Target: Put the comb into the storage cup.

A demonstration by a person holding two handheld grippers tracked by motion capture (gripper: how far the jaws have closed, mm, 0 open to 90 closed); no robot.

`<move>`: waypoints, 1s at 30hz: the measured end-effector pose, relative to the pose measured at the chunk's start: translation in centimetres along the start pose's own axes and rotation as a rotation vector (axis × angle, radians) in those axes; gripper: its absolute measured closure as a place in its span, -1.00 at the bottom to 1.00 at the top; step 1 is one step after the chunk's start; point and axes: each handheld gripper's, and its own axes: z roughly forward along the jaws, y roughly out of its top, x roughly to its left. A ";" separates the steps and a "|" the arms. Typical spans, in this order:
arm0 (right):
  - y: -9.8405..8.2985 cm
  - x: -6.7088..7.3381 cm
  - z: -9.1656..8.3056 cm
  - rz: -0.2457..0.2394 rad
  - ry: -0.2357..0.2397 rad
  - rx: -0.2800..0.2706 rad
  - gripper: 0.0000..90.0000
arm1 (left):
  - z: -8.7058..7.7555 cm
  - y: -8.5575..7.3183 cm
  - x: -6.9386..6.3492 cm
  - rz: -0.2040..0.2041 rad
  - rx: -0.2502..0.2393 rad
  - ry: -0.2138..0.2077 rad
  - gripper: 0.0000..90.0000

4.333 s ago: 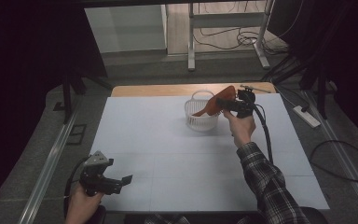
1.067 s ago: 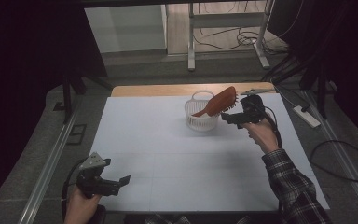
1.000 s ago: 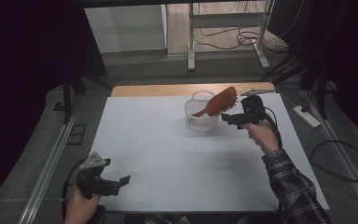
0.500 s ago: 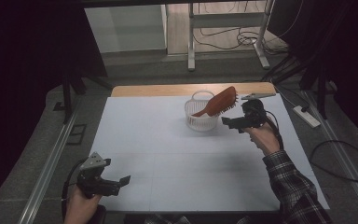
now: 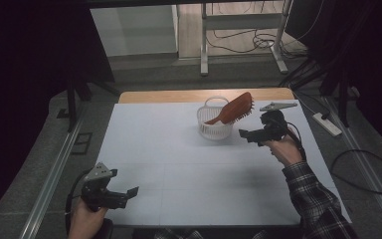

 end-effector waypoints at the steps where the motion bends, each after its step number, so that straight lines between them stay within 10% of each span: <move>1: -0.1 0.0 -0.1 0.001 0.003 0.006 -1.00 | 0.0 0.0 0.0 0.001 0.002 -0.002 -1.00; 30: -2.1 1.7 -1.8 -0.043 0.060 0.018 -1.00 | -0.1 -0.1 0.2 -0.013 -0.004 -0.022 -1.00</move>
